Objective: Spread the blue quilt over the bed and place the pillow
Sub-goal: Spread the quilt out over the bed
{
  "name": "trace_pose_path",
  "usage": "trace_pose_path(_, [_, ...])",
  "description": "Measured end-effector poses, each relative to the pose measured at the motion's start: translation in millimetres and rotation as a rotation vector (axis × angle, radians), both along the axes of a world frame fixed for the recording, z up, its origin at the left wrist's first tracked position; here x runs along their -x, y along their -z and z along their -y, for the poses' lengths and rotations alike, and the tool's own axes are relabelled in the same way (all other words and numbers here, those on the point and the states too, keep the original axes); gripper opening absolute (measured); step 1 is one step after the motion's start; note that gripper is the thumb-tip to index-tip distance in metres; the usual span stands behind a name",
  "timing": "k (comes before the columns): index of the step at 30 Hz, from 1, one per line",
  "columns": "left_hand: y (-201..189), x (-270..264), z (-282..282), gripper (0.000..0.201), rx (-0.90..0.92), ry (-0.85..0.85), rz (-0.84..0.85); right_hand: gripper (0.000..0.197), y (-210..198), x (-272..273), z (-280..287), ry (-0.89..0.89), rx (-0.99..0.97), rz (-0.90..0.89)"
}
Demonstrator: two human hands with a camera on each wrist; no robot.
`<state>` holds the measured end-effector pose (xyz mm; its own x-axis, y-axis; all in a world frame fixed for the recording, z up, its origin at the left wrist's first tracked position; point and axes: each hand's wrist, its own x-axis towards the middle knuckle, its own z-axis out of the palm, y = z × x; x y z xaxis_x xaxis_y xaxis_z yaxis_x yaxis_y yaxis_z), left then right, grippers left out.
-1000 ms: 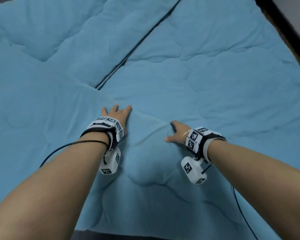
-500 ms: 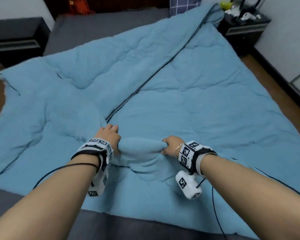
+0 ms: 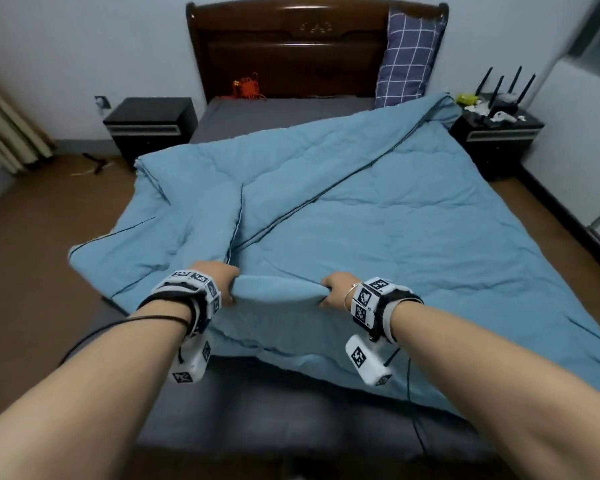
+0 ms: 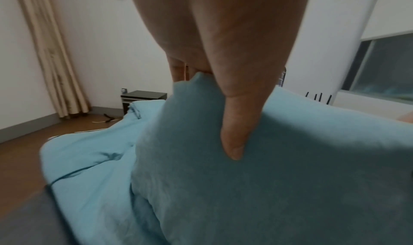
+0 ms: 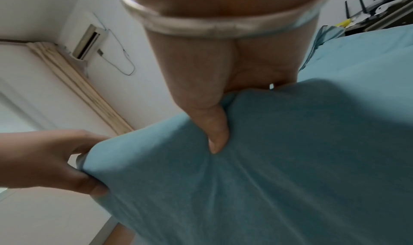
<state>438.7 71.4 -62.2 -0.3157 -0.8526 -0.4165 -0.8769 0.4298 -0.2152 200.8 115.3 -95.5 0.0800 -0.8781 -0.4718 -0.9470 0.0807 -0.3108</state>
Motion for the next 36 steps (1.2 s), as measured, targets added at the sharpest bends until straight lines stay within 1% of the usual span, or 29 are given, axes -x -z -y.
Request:
trace_pose_path(4, [3.3,-24.1,-87.6,0.036,-0.005,-0.077,0.001,0.031,4.1,-22.7,-73.4,-0.045,0.029,0.059])
trace_pose_path(7, [17.6,-39.8,-157.0,0.035,-0.046,-0.128,0.014,0.027,15.3,-39.9,-137.2,-0.084,0.031,0.085])
trace_pose_path(10, [38.8,-58.8,-217.5,0.038,-0.084,-0.189,0.038,0.017,29.0,-61.3,-192.4,-0.149,0.005,0.096])
trace_pose_path(13, [59.9,-81.9,-261.4,0.034,-0.169,-0.294,0.011,0.017,41.3,-81.5,-230.5,-0.190,-0.057,0.073])
trace_pose_path(15, [68.2,-95.1,-279.5,0.031,-0.234,-0.347,-0.003,0.017,44.8,-89.4,-242.3,-0.159,-0.089,0.082])
trace_pose_path(17, [70.0,-107.5,-288.9,0.031,-0.253,-0.375,-0.009,0.023,43.0,-94.3,-245.4,-0.087,-0.108,0.117])
trace_pose_path(21, [66.4,-142.7,-287.1,0.030,-0.192,-0.412,-0.125,0.027,30.6,-110.0,-238.2,0.032,-0.067,0.120])
trace_pose_path(23, [62.0,-161.9,-283.2,0.032,-0.166,-0.401,-0.174,0.027,26.3,-123.7,-231.2,0.083,-0.051,0.117])
trace_pose_path(28, [48.0,-231.0,-273.6,0.029,-0.117,-0.367,-0.285,0.027,26.1,-187.8,-215.4,0.191,-0.040,0.159])
trace_pose_path(31, [47.2,-274.1,-257.8,0.025,-0.069,-0.416,-0.331,0.026,31.8,-228.6,-203.5,0.232,-0.009,0.193])
trace_pose_path(34, [50.6,-289.5,-236.1,0.025,-0.048,-0.437,-0.345,0.027,37.5,-252.4,-195.2,0.255,0.021,0.172])
trace_pose_path(36, [55.4,-286.2,-216.6,0.028,-0.071,-0.420,-0.359,0.026,42.6,-253.2,-184.7,0.294,0.041,0.167])
